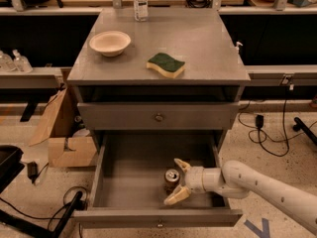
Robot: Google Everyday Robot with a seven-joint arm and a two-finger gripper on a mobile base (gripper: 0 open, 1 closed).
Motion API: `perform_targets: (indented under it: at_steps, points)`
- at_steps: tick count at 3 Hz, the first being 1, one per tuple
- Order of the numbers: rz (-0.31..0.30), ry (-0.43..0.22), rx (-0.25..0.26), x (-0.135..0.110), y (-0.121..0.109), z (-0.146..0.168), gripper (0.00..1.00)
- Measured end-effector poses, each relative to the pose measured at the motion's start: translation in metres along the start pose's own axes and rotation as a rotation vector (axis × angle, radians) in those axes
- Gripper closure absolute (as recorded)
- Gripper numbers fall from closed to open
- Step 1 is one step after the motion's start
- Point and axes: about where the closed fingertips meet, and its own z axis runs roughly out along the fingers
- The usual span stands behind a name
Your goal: Pick orange can from middle drawer and place on counter
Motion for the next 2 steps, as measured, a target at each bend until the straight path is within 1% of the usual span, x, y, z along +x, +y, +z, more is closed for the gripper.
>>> perform_targets:
  at_steps: [1, 2]
  points:
    - [0.022, 0.006, -0.019, 0.0107, 0.0066, 0.0107, 0.20]
    - [0.047, 0.004, -0.031, 0.0137, 0.0123, 0.0184, 0.49]
